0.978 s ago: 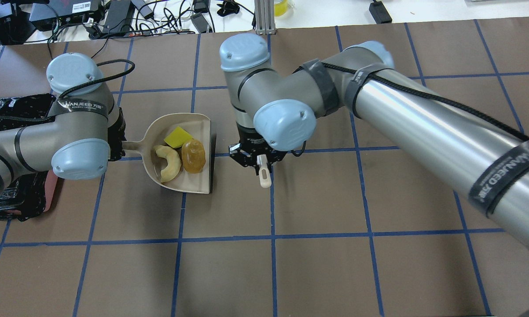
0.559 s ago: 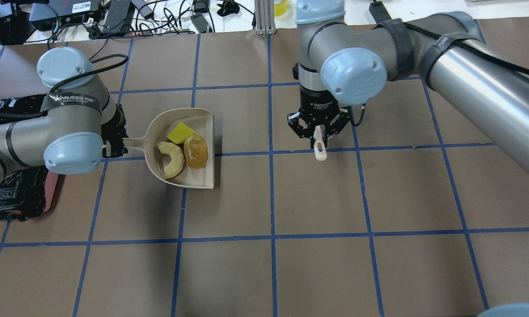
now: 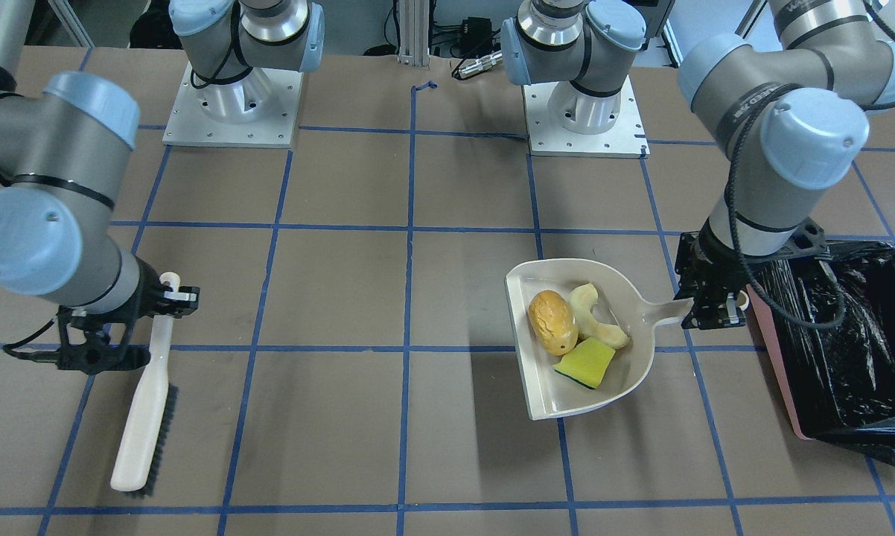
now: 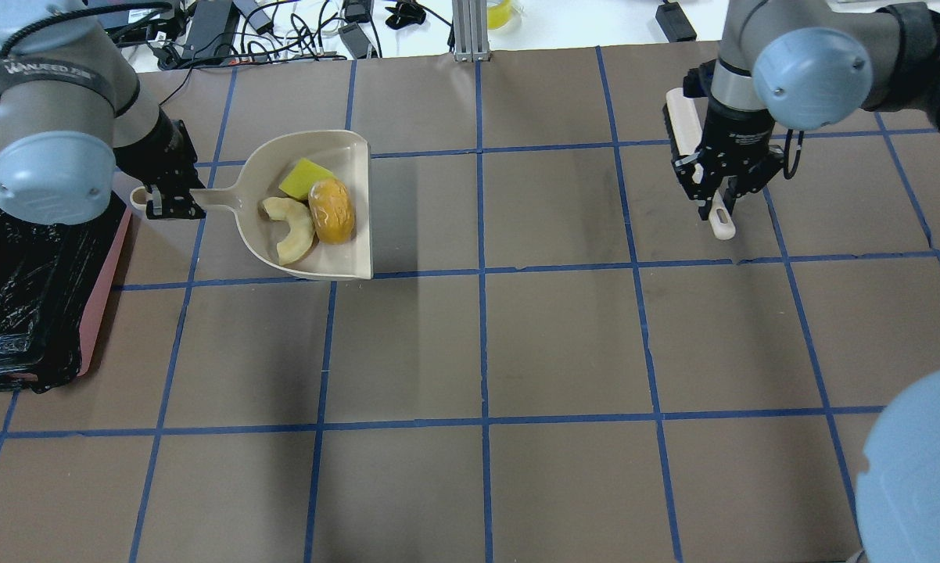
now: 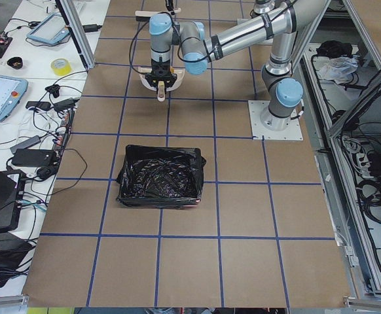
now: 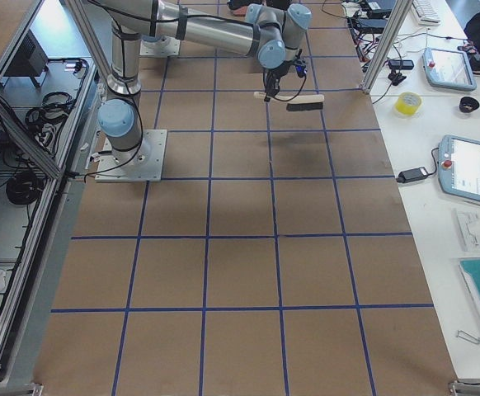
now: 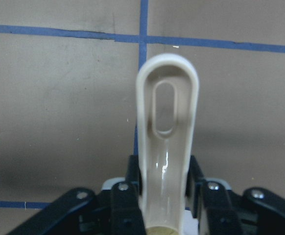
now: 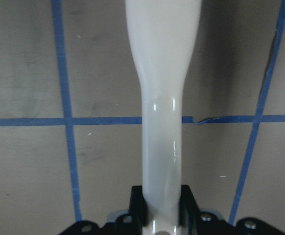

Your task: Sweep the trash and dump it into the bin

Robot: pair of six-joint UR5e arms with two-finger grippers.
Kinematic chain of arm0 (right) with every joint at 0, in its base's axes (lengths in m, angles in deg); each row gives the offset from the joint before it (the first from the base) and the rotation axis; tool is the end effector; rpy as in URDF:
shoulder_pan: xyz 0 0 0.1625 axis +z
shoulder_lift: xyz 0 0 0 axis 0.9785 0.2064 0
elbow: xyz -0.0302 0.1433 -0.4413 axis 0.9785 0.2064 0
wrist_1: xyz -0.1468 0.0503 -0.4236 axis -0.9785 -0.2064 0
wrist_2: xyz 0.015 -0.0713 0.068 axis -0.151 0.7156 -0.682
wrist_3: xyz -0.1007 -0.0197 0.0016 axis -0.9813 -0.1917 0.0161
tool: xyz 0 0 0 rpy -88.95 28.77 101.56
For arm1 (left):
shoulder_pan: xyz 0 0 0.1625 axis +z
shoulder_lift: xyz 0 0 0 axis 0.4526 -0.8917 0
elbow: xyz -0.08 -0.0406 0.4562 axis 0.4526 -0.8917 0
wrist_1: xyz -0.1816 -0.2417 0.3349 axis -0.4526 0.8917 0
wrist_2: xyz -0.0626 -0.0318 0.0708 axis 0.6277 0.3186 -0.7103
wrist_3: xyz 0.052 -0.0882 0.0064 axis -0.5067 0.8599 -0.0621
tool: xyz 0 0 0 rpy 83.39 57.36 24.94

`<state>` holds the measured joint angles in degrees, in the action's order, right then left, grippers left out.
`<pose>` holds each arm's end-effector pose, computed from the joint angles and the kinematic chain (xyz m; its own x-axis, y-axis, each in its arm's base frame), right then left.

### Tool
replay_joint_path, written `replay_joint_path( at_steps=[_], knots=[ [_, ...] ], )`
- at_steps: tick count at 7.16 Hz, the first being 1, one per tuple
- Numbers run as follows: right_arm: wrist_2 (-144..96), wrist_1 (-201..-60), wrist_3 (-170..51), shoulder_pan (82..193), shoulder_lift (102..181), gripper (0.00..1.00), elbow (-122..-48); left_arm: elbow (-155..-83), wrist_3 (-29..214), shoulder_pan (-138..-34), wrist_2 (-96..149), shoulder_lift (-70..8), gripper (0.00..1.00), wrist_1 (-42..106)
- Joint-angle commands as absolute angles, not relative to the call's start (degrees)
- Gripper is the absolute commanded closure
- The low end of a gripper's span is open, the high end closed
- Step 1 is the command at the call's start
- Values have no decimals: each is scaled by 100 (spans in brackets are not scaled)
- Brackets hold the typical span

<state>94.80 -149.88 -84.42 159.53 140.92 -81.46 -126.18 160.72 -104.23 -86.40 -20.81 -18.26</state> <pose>0.0255 -0.6535 0.3279 -0.9976 -0.0226 0.0659 -0.0055 0.9685 0.2490 0.0038 -0.6122 0.3963 0.0959 -0.9903 0.1009 -0.9942 -0.1001 -0.0381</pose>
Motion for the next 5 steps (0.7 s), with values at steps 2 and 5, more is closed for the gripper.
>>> replay_joint_path(
  at_steps=[2,5],
  knots=[
    [9524,-15881,-10024,14904,13503,98,-8280,-12378,15993,-9434,-7475,-2018,100,-1765],
    [9524,-15876,-9741,14735,13439,99,-8314,-12018,15545,-8881,-7457,-2062,100,-1442]
  ],
)
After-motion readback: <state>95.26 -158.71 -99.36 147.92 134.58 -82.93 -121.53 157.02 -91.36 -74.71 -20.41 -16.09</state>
